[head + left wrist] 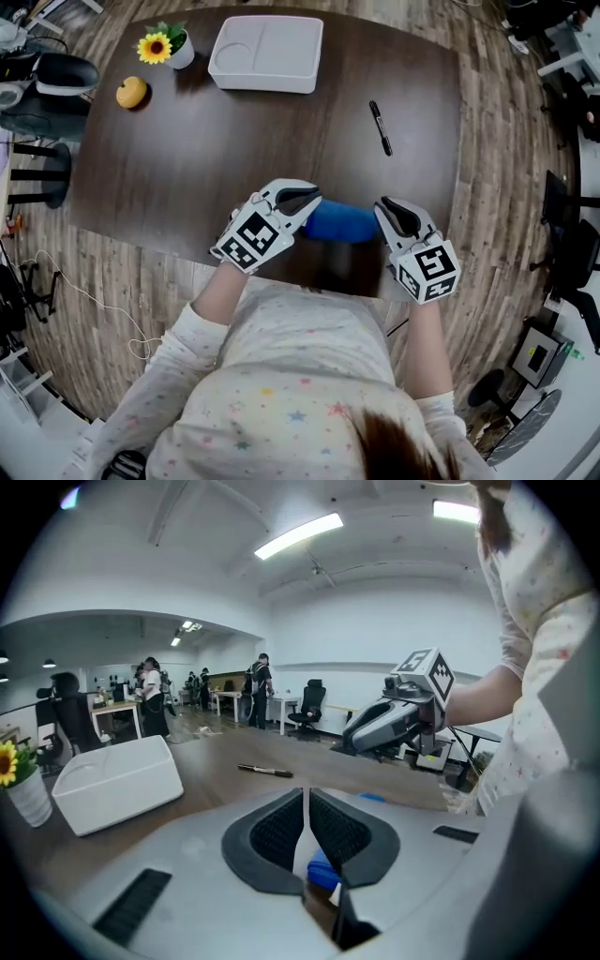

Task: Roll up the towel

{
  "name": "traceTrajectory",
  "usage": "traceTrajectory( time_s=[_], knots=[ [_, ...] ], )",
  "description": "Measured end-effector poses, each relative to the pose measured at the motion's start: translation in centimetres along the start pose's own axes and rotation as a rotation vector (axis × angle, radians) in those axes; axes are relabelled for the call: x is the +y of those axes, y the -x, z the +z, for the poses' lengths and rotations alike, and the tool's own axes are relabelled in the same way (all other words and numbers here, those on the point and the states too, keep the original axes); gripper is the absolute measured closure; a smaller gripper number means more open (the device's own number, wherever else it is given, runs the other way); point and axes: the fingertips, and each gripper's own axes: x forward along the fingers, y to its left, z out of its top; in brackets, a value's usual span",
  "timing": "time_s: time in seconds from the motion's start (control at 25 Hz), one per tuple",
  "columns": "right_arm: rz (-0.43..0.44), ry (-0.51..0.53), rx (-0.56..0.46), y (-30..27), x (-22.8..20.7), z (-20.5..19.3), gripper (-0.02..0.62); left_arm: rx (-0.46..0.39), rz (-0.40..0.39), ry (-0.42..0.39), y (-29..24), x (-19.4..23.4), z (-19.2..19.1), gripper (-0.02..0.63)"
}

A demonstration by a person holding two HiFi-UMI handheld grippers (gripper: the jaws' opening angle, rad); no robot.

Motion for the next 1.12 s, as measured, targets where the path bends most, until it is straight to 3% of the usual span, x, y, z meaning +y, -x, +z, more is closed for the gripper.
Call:
traceTrajectory(
  time_s=[0.2,0.64,1.12],
  knots=[
    [-0.07,0.043,-0.077,1.7,-0.9,3.0,0.587,-0.084,0.111,0.011,2.3,2.3,2.8,0.589],
    [-0.169,0.022,-0.299,6.2,-2.6,10.2,0.594,-0.276,0.36,-0.009,8.6,6.0,9.6,0.594],
    [-0.262,0.048,-0.454,10.3,-2.9,15.3,0.595,-0.391,0.481,0.039,13.6,7.5,12.2,0.594]
  ],
)
